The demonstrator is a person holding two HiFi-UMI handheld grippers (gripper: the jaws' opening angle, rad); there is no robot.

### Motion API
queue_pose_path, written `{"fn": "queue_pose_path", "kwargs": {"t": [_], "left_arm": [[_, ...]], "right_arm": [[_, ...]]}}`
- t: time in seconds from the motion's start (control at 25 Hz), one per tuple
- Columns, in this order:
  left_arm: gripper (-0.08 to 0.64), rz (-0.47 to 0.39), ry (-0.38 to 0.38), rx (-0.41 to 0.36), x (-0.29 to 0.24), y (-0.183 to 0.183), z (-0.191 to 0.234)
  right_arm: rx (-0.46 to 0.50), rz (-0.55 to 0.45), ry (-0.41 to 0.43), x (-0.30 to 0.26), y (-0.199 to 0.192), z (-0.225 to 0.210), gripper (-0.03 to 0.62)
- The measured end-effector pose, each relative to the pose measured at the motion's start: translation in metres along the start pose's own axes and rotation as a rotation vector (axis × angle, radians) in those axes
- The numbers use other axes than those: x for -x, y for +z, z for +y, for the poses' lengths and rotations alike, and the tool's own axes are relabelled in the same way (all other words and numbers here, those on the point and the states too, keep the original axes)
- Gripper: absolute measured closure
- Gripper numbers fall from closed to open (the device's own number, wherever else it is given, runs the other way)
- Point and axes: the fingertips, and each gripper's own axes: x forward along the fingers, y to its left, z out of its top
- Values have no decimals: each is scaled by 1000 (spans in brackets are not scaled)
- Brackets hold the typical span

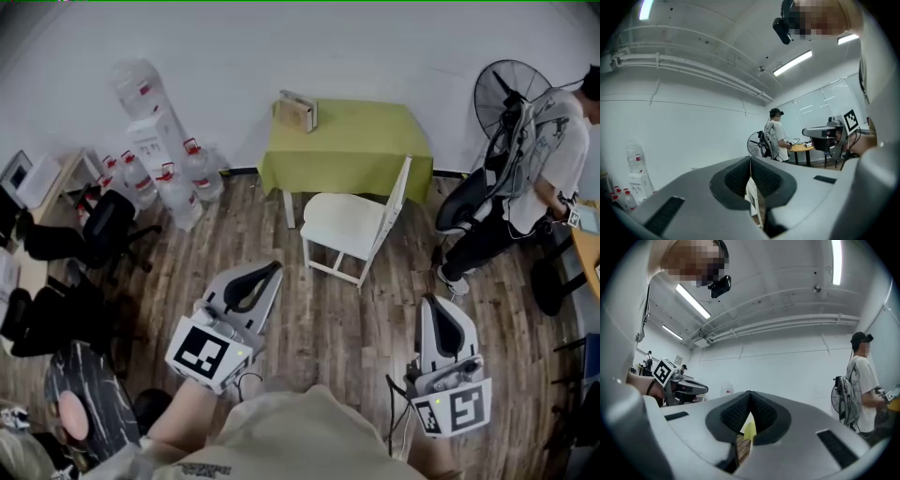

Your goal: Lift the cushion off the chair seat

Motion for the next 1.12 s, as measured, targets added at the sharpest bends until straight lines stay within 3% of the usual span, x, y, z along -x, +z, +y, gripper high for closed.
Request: {"fn": "queue_pose_path", "kwargs": {"t": [0.16, 0.32, 0.36, 0.4, 0.44, 0.48, 0.68, 1.12], "left_arm": [[538, 4, 14, 4, -2, -3, -1], [532, -26, 77, 76, -1, -5, 12], [523, -27, 87, 83, -3, -6, 15], [458, -23, 93, 84, -5, -7, 17], [345, -17, 95, 84, -9, -9, 18], [314, -11, 95, 84, -12, -12, 19], [311, 0, 87, 97, -28, -21, 29], [311, 36, 73, 108, -80, -44, 81]], "right_arm": [[-32, 1, 13, 1, -5, -2, 577], [-63, -12, 11, -1, -5, -3, 575], [-77, -1, 29, -5, -8, -3, 472], [-92, 12, 47, -8, -11, -3, 314], [-105, 24, 54, -12, -15, -4, 304], [-109, 35, 50, -14, -18, -7, 302], [-120, 63, -5, -24, -30, -24, 299], [-145, 127, -25, -89, -63, -50, 299]]}}
